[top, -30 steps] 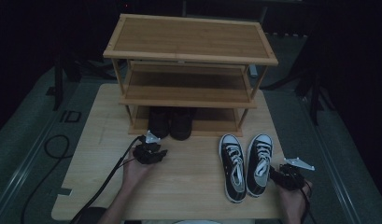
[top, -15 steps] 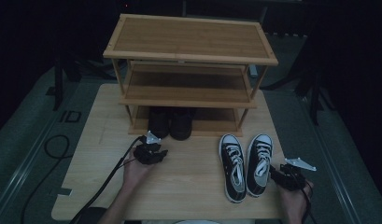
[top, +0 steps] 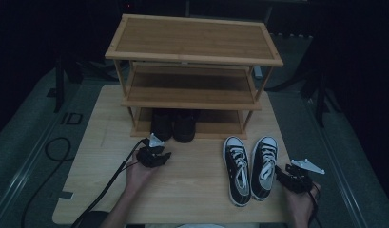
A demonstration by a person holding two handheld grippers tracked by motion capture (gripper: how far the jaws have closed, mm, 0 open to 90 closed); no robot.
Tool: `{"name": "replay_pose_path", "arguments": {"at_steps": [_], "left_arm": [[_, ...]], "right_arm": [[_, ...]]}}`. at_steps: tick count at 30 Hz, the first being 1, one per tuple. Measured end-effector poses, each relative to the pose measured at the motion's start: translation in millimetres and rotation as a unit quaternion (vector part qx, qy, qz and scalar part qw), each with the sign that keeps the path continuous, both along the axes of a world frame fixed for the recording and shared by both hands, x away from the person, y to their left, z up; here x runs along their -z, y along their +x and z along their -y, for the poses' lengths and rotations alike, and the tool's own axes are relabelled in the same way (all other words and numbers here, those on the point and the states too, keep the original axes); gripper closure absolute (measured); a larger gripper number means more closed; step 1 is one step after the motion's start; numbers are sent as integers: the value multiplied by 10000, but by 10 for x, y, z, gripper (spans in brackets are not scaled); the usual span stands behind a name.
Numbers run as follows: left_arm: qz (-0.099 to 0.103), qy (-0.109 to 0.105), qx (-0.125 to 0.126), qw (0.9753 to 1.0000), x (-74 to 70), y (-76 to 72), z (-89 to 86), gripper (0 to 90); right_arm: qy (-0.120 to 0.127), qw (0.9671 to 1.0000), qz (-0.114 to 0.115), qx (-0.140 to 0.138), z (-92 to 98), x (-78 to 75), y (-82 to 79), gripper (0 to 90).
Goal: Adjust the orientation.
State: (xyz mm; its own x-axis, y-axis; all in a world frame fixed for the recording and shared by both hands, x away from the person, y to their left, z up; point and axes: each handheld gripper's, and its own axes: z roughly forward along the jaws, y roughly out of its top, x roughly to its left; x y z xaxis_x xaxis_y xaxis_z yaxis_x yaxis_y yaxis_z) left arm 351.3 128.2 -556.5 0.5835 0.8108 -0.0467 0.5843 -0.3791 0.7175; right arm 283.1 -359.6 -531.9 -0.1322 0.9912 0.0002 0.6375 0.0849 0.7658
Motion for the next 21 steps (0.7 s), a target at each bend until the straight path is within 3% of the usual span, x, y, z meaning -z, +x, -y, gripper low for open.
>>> {"name": "replay_pose_path", "arguments": {"at_steps": [21], "left_arm": [[50,17,16,10000,7,1,12,586]], "right_arm": [[36,9988,424,-239,-83,-313,-186,481]]}}
